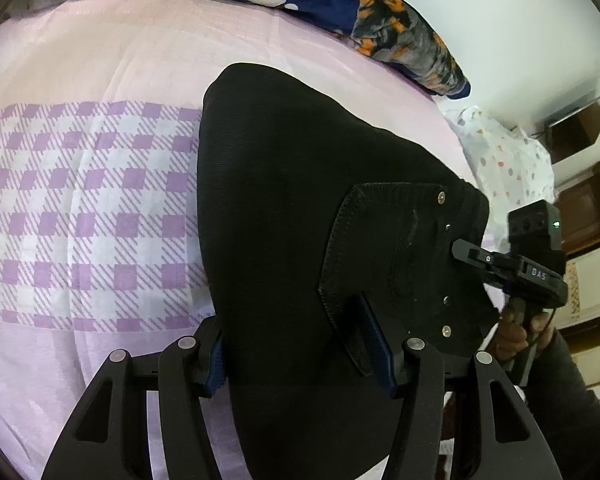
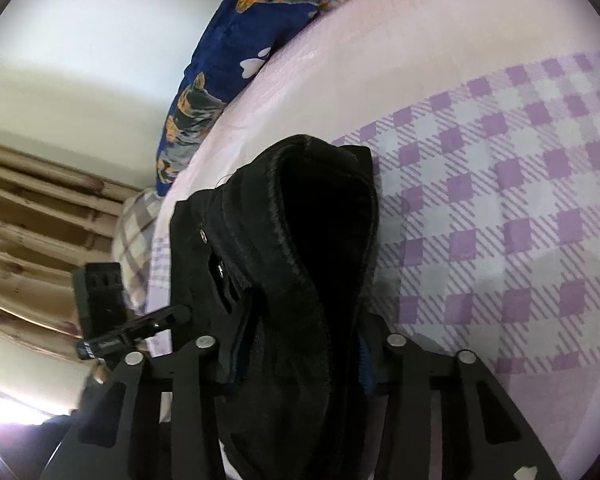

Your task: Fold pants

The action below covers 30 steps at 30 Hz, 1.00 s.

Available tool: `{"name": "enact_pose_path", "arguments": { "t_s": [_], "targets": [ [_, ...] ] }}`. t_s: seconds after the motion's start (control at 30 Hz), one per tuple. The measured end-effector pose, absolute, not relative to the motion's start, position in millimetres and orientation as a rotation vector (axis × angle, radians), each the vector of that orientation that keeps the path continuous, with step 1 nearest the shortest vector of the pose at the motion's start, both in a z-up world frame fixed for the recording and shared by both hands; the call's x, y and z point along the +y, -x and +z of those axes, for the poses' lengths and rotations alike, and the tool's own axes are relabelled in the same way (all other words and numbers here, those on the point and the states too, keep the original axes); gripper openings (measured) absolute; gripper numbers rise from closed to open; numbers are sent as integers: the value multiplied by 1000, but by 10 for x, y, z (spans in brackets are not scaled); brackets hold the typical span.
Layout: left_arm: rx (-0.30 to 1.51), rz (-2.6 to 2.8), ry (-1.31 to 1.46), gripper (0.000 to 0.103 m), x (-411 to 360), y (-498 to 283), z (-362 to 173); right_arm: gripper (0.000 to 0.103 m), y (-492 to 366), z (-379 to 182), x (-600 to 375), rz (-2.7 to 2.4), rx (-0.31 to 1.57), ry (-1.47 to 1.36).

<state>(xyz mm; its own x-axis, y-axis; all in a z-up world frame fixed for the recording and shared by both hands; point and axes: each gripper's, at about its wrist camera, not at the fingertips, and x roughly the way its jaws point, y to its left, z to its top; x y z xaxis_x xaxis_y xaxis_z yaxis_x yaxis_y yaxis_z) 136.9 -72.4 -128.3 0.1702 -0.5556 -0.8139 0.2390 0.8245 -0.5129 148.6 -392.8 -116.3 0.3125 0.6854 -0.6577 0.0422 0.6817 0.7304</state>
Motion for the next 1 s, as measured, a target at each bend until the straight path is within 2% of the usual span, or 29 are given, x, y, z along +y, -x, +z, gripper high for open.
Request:
{"name": "enact_pose_path", "arguments": {
  "t_s": [0.13, 0.2, 0.27, 0.37, 0.57, 1.0],
  "targets": [
    [1271, -544, 241, 53, -789, -1346, -1267, 29, -1453, -1156, -3952, 455, 1178, -762],
    [1267, -536, 225, 48, -809, -1355, -1261, 27, -1441, -1117, -3942, 444, 1172, -753],
    [1256, -530, 216, 38, -809, -1353, -1245, 26, -1432, -1060, -3909, 426, 1168, -734],
    [1245, -523, 214, 28, -791, -1347, -1216, 24, -1434, -969, -3846, 405, 1163, -710],
    [1200, -529, 201, 16, -771, -1280, -1063, 20, -1424, -749, -3707, 391, 1140, -696],
    [1143, -566, 210, 14, -579, -1117, -617, 19, -1319, -447, -3396, 404, 1125, -678]
  ]
}}
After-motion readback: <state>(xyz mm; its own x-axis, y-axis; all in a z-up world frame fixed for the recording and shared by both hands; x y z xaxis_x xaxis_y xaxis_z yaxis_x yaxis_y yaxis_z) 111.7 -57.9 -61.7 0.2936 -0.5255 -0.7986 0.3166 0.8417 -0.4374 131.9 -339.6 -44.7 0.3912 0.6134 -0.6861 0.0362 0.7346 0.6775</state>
